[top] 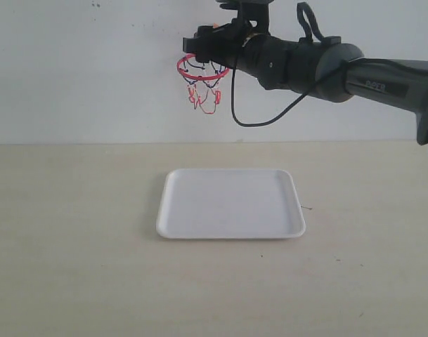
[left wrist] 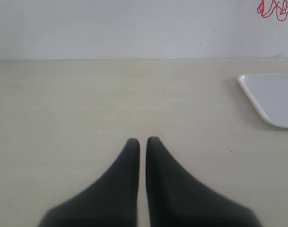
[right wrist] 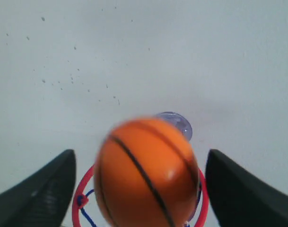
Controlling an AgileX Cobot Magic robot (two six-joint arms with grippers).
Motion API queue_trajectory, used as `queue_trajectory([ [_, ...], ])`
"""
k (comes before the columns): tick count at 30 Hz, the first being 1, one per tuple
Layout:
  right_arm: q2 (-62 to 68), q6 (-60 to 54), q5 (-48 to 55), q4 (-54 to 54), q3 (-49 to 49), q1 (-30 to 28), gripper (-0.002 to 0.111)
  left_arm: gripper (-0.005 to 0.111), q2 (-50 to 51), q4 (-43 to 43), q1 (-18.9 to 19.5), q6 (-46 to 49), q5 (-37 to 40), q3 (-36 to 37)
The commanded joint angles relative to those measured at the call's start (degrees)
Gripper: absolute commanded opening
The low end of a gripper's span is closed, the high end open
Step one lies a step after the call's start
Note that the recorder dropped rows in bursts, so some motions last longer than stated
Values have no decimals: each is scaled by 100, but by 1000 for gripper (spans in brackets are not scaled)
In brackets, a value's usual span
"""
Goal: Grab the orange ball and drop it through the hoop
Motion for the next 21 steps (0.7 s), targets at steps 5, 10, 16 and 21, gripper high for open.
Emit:
queue_trajectory([
  [5,-20,-3,-109,-6,-47,-5,85,4,-11,-42,-53,-10,-23,17],
  [10,-136,-16,313,-7,-47,-50,85,4,-11,-42,-53,-10,-23,17],
  [16,-406,-61,1327,-96,-47,-195,85,4,-11,-42,-53,-10,-23,17],
  [21,-549,-146,2187,-131,-47,-353,85,4,-11,-42,-53,-10,-23,17],
])
